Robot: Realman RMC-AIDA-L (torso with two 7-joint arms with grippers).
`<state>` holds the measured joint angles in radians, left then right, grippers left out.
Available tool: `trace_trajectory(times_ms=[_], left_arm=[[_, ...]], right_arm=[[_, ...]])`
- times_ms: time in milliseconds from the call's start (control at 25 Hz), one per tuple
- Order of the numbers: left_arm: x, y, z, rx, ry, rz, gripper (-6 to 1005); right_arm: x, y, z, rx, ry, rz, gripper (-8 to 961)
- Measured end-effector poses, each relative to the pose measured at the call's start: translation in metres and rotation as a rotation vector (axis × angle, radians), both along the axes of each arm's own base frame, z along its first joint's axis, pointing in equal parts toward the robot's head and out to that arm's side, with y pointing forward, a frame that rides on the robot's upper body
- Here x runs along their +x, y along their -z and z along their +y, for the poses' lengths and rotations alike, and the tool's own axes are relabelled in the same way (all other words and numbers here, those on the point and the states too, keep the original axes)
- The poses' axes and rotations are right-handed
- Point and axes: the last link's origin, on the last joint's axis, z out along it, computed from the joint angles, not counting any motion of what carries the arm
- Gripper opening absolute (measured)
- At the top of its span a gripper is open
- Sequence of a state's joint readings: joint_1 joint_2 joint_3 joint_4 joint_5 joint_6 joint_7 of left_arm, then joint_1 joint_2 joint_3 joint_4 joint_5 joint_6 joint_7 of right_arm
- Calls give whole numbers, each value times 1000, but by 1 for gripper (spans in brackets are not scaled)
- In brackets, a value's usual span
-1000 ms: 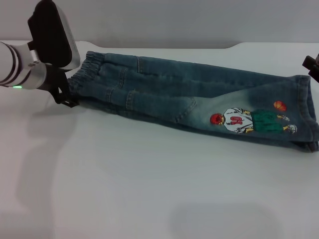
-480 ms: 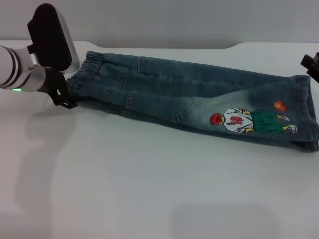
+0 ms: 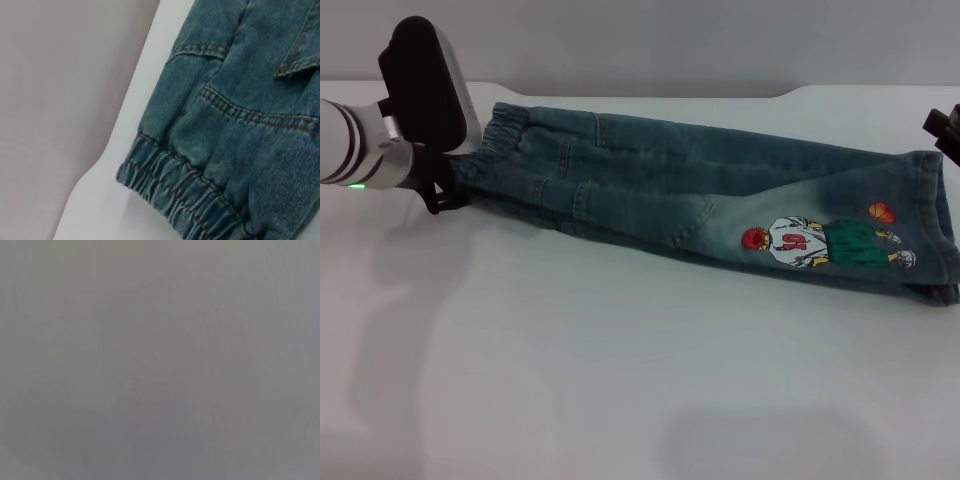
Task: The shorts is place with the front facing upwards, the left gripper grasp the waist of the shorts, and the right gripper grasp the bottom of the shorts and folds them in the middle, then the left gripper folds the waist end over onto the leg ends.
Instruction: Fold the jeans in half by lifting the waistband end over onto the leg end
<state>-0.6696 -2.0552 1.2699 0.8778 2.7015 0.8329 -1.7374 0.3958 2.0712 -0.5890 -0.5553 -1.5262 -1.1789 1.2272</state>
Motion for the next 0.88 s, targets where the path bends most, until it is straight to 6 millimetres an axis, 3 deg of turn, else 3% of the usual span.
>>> trace_trajectory(times_ms=[160, 480, 720, 880], left_arm=[[-1, 1, -1, -4, -1, 2, 626], [-5, -1, 1, 39, 29, 16, 213], [-4, -5, 4, 82, 50, 13, 105], [-4, -5, 5, 90, 51, 12, 106]], right_arm=[[0, 0, -1, -1, 1, 2, 382], [2, 3, -2, -6, 6, 7, 382], [2, 3, -2, -5, 8, 3, 381], [3, 3, -3, -5, 12, 1, 381]])
